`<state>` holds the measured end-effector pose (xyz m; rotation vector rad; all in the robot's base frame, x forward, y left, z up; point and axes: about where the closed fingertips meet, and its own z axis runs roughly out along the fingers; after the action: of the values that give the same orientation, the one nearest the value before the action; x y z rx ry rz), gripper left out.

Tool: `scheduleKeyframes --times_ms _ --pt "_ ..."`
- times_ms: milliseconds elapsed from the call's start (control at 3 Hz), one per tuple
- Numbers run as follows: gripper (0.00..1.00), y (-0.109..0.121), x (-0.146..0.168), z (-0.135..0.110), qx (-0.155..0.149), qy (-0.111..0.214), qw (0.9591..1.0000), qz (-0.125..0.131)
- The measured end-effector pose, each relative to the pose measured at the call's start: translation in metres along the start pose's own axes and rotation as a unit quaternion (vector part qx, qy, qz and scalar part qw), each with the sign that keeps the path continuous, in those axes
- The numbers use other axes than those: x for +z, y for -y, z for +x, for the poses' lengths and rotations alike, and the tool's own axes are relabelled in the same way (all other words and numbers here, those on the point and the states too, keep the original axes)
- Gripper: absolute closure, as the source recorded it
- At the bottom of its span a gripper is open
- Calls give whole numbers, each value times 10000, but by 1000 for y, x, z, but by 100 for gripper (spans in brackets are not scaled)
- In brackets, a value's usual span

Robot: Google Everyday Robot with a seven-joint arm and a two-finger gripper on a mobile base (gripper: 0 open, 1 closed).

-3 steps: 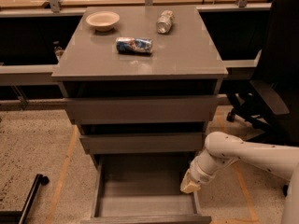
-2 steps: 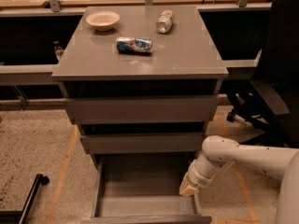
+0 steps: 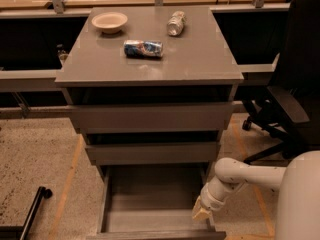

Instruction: Close bottom drawer

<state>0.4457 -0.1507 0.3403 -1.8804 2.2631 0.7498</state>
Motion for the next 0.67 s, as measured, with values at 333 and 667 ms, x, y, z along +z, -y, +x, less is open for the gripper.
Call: scheduleKeyframes --times_ms 333,667 --pt "100 4 31 23 209 149 9993 -274" --pt "100 1 56 38 388 169 9975 -567"
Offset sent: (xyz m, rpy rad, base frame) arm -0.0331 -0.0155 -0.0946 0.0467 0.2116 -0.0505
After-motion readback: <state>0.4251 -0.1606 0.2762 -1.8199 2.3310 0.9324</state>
